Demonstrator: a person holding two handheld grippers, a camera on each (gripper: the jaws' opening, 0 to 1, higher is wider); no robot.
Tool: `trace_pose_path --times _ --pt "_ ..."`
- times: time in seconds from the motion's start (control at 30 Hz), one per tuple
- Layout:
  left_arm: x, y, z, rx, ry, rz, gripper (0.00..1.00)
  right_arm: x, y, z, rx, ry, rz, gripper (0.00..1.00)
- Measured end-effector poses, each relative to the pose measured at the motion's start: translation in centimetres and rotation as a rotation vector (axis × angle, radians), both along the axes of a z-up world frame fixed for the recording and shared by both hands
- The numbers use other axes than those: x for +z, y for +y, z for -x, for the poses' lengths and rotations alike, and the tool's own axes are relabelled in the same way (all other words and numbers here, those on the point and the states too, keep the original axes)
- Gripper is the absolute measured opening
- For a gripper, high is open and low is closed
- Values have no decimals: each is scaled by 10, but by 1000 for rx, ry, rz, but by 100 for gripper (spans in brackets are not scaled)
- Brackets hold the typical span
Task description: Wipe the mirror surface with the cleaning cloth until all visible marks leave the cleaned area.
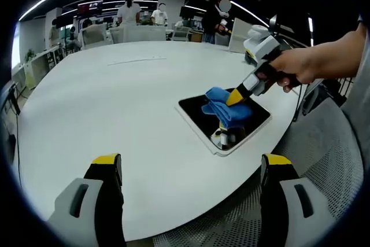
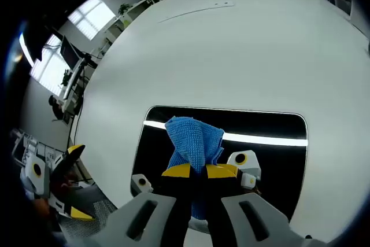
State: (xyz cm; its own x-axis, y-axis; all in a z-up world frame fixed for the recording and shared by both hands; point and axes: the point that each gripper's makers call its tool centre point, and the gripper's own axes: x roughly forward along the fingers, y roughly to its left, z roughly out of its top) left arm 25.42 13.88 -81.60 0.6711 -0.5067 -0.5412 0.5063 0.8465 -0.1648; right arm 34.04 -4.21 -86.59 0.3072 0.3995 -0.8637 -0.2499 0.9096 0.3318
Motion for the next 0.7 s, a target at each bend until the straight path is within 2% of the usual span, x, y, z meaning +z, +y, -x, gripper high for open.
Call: trace_pose_path --times 0.17,0.43,0.7 --pt "1 1 -1 6 -13 0 99 0 -9 0 -9 -2 1 1" --pt "-2 3 1 13 15 -8 99 -1 -19 0 -14 -5 6 1" --pt "-2 4 2 15 13 -10 99 0 -35 1 -25 -9 14 1"
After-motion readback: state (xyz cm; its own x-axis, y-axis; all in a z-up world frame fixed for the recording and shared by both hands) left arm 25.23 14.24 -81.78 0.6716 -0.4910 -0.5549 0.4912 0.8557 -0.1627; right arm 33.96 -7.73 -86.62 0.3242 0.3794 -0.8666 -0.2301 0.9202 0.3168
